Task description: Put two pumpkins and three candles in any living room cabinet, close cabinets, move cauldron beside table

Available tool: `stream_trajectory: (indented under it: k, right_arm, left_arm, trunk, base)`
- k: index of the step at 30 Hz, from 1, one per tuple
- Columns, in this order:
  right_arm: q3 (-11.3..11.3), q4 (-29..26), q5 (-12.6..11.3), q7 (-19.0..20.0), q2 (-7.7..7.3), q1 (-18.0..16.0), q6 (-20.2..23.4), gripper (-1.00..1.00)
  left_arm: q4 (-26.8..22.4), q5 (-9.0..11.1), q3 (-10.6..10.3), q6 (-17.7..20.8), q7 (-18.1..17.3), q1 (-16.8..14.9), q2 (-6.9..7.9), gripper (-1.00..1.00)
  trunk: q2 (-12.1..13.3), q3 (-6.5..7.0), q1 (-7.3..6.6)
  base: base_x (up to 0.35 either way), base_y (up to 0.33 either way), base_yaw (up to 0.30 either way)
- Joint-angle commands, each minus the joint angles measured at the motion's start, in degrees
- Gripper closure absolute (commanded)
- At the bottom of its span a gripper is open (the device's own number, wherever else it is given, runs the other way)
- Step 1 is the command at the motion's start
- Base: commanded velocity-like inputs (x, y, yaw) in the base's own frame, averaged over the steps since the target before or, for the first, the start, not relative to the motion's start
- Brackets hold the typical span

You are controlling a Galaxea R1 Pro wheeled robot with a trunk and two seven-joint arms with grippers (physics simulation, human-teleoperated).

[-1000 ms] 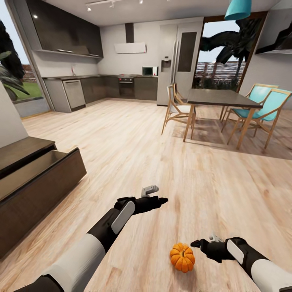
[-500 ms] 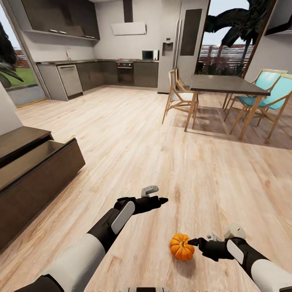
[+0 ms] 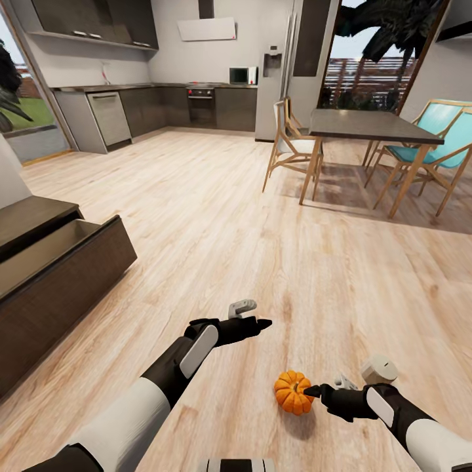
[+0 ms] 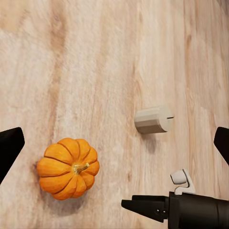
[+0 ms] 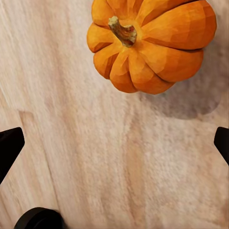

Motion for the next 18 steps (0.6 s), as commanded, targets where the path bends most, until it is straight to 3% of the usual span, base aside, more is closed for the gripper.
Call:
stream_trajectory:
  k: [1, 6, 18]
  right_arm:
    - [0.3, 0.0, -0.2, 0.1, -0.05, 0.0, 0.2, -1.0]
    - [0.4, 0.0, -0.1, 0.1, -0.05, 0.0, 0.1, -1.0]
    - [0.4, 0.0, -0.1, 0.1, -0.05, 0.0, 0.1, -1.0]
  left_arm:
    - [0.0, 0.0, 0.0, 0.2, -0.1, 0.0, 0.0, -1.0]
    - [0.0, 0.0, -0.1, 0.2, -0.1, 0.0, 0.0, -1.0]
    - [0.0, 0.0, 0.0, 0.1, -0.1, 0.0, 0.0, -1.0]
  trunk:
    - [0.0, -0.06, -0.01]
    - [0.0, -0.08, -0.01]
    - [0.0, -0.08, -0.01]
  base:
    - [0.0, 0.0, 0.0]
    - [0.088, 0.02, 0.0]
    - [0.26, 0.046, 0.0]
